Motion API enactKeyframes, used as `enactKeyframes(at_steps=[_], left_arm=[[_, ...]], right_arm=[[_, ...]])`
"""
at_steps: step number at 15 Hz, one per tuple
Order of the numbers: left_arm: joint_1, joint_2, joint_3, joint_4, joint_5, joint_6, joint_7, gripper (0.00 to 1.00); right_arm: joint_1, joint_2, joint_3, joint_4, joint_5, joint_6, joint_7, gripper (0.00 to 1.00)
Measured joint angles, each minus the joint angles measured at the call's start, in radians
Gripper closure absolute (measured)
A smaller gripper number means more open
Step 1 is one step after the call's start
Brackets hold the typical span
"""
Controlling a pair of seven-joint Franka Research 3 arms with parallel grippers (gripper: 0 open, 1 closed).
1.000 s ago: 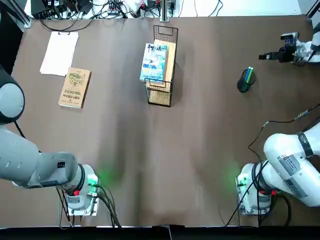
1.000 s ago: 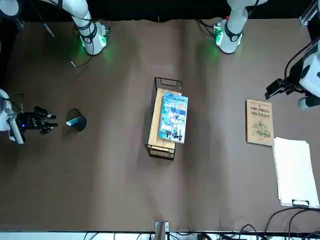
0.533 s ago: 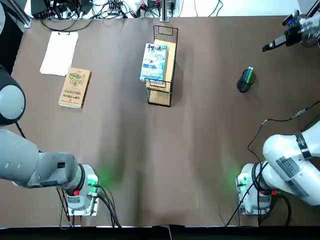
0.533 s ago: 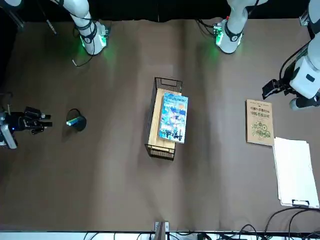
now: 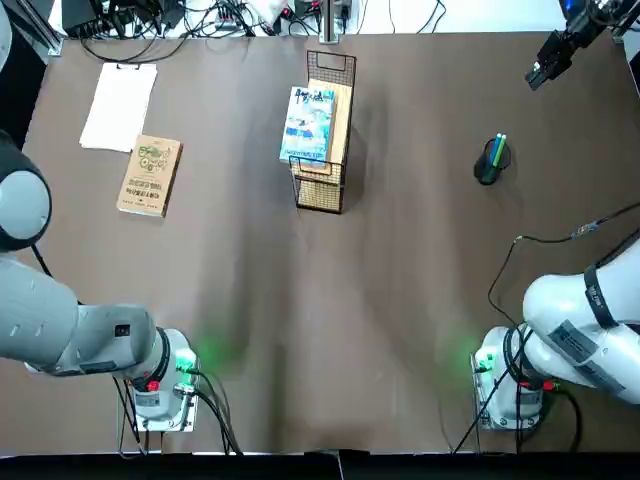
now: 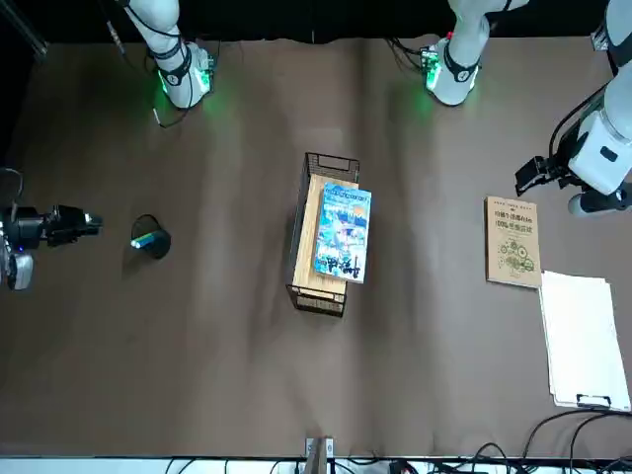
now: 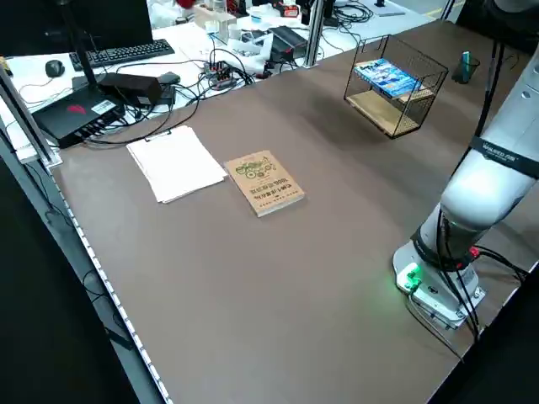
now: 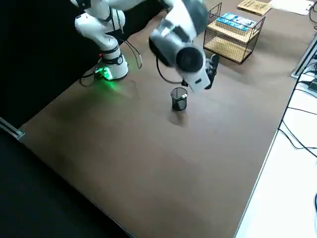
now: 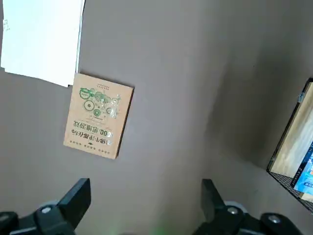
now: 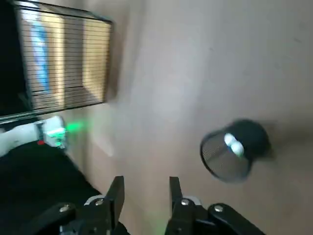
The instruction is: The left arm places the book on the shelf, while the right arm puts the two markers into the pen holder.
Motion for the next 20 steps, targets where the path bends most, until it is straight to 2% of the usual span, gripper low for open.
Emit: enactKeyframes(at_steps=[4, 7, 11, 12, 15, 20], left_arm=[[0.0, 0.0, 0.0, 0.0, 0.0, 0.0, 0.0, 0.01], [-0.001, 0.001, -0.001, 0.0, 0.0, 0.0, 0.0, 0.01], [0.0, 0.001, -0.001, 0.0, 0.0, 0.0, 0.0, 0.01], [0.0, 0.001, -0.001, 0.0, 0.0, 0.0, 0.0, 0.01], [0.001, 0.001, 0.0, 0.0, 0.0, 0.0, 0.0, 0.01], [0.003, 0.001, 0.0, 0.0, 0.0, 0.0, 0.0, 0.01]], right_arm=[[0.058, -0.112, 0.0, 0.0, -0.088, -0.054, 0.194, 0.5], [0.086, -0.194, 0.0, 0.0, -0.121, -0.067, 0.246, 0.44], [0.112, -0.235, 0.0, -0.003, -0.186, -0.075, 0.27, 0.11], [0.125, -0.235, -0.001, -0.003, -0.194, -0.074, 0.294, 0.08], [0.176, -0.251, -0.001, -0.003, -0.205, -0.069, 0.397, 0.02], [0.187, -0.275, -0.001, -0.003, -0.238, -0.07, 0.466, 0.0]])
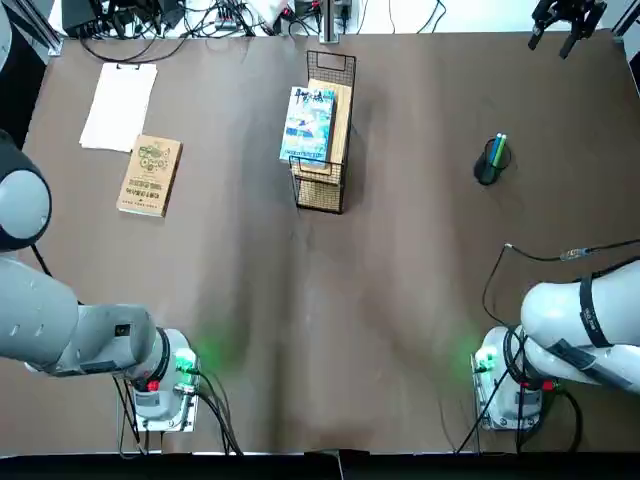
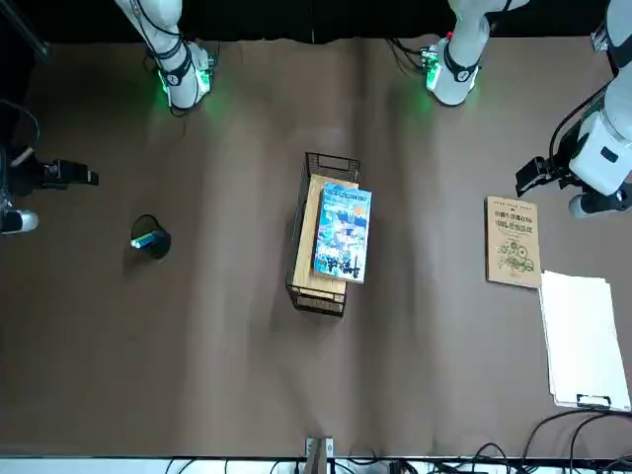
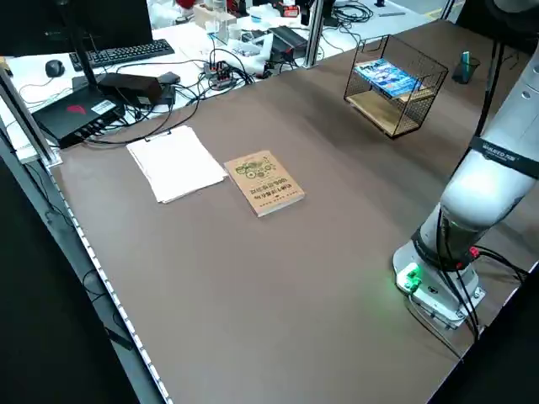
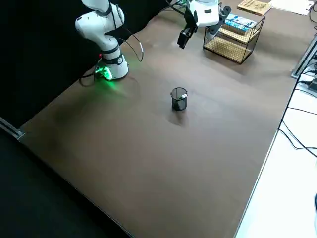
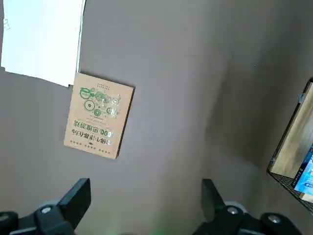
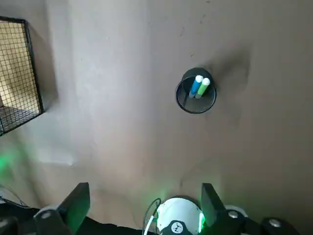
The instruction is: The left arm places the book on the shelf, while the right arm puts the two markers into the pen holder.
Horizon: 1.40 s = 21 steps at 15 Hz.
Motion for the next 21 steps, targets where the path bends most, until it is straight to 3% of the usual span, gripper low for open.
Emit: enactKeyframes(at_steps=[5, 7, 9, 13, 17, 21], left_arm=[[0.003, 0.0, 0.0, 0.0, 0.0, 0.0, 0.0, 0.01], [0.003, 0.0, 0.0, 0.0, 0.0, 0.0, 0.001, 0.01], [0.003, 0.0, 0.001, 0.0, 0.0, 0.0, 0.001, 0.01], [0.003, 0.0, 0.002, 0.0, 0.0, 0.0, 0.001, 0.01], [0.003, 0.0, 0.002, 0.0, 0.0, 0.0, 0.001, 0.01], [0.003, 0.0, 0.002, 0.0, 0.0, 0.0, 0.001, 0.01]], right_arm=[[0.002, -0.005, -0.001, 0.0, -0.007, -0.001, 0.015, 0.0], [0.044, -0.007, -0.021, 0.0, -0.055, -0.001, 0.015, 0.0], [0.152, -0.014, -0.089, 0.001, -0.114, 0.004, 0.017, 0.0], [0.388, -0.062, -0.297, 0.001, -0.126, 0.045, 0.027, 0.0], [0.471, -0.145, -0.384, -0.02, -0.102, 0.112, 0.027, 0.0], [0.555, -0.259, -0.483, -0.152, -0.096, 0.22, 0.022, 0.0]])
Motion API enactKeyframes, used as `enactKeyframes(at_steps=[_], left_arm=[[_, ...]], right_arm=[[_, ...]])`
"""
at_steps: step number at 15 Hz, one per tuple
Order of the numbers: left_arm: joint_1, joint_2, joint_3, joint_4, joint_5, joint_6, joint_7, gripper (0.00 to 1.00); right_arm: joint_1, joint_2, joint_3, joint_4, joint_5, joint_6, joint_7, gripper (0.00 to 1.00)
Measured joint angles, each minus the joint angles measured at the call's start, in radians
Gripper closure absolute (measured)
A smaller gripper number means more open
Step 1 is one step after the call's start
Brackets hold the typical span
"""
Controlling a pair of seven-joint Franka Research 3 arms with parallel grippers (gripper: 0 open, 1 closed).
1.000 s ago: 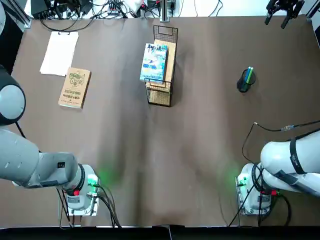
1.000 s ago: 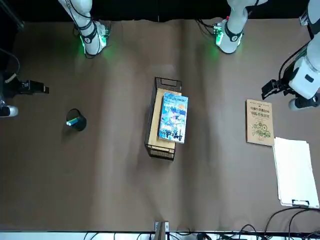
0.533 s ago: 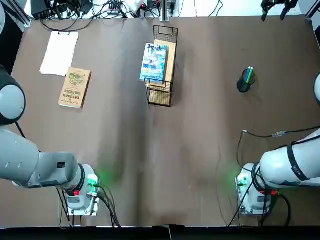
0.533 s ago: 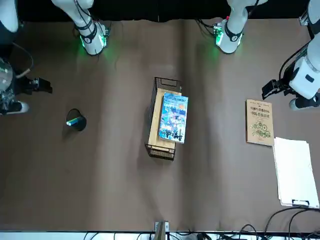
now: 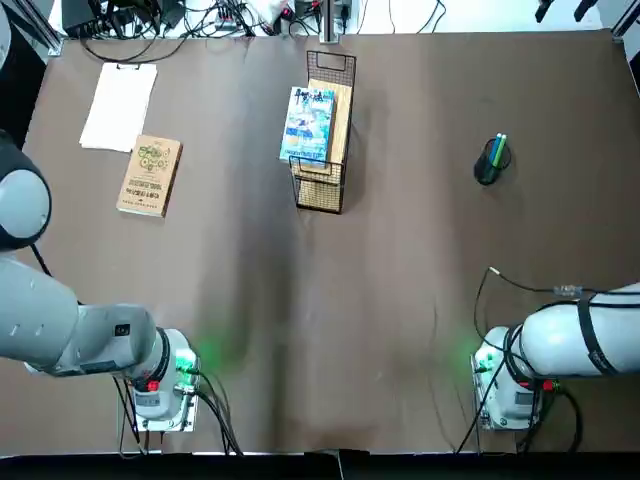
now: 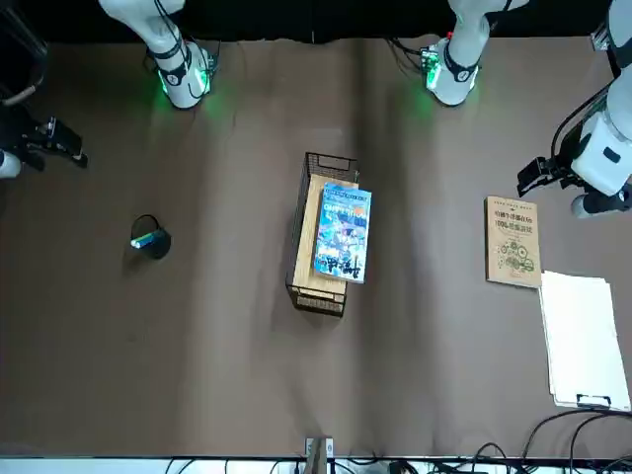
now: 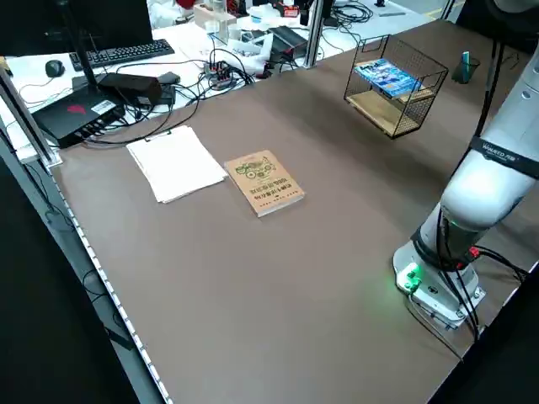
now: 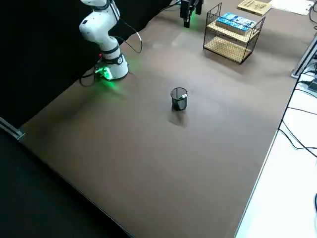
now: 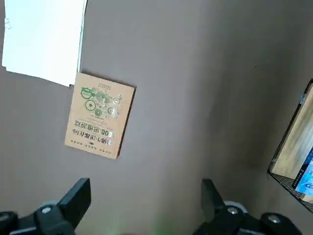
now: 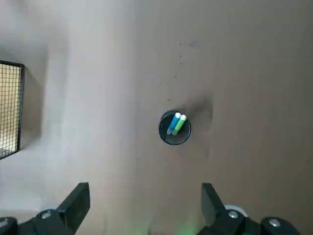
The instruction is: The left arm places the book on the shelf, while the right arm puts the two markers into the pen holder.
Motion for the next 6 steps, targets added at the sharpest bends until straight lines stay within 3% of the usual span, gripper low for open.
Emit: enactKeyframes(at_steps=[3, 6], left_arm=[[0.0, 0.0, 0.0, 0.0, 0.0, 0.0, 0.0, 0.01], [0.0, 0.0, 0.0, 0.0, 0.0, 0.0, 0.0, 0.01]], right_arm=[[0.009, -0.063, -0.018, -0.088, 0.0, 0.054, -0.008, 0.0], [0.027, -0.089, -0.062, -0.116, 0.001, 0.058, -0.047, 0.0]])
